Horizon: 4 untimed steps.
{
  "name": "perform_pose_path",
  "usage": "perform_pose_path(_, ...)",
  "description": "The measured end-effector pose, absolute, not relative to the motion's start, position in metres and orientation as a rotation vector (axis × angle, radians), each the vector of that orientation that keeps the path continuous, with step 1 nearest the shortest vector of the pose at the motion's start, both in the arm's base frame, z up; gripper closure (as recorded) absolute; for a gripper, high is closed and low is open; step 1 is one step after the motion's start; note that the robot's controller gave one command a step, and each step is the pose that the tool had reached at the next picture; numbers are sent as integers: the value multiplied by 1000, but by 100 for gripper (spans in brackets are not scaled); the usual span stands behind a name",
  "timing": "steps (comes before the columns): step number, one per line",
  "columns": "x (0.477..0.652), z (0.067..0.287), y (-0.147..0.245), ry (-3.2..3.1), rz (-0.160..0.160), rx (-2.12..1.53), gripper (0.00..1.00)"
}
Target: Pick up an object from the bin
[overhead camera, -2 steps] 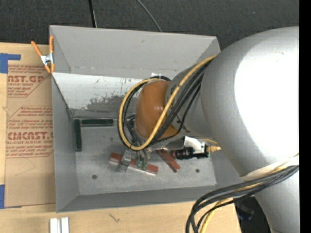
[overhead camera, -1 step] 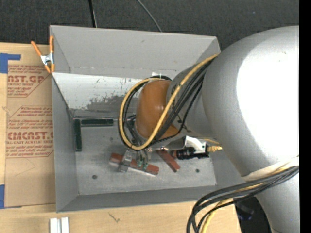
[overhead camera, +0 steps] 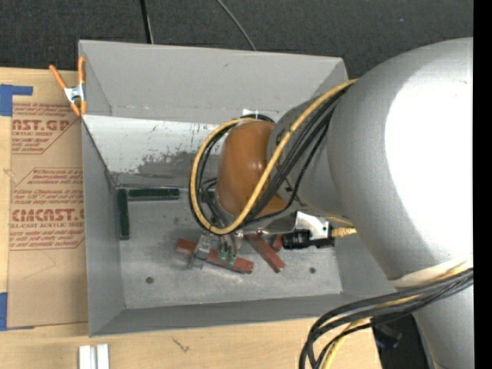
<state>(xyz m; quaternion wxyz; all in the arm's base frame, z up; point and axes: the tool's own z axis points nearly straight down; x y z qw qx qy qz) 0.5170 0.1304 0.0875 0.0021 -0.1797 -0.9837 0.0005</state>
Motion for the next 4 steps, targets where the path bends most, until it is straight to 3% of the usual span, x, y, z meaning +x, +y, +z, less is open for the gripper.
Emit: perform_pose_path(4,517,160,131,-3090,-1,-565,100)
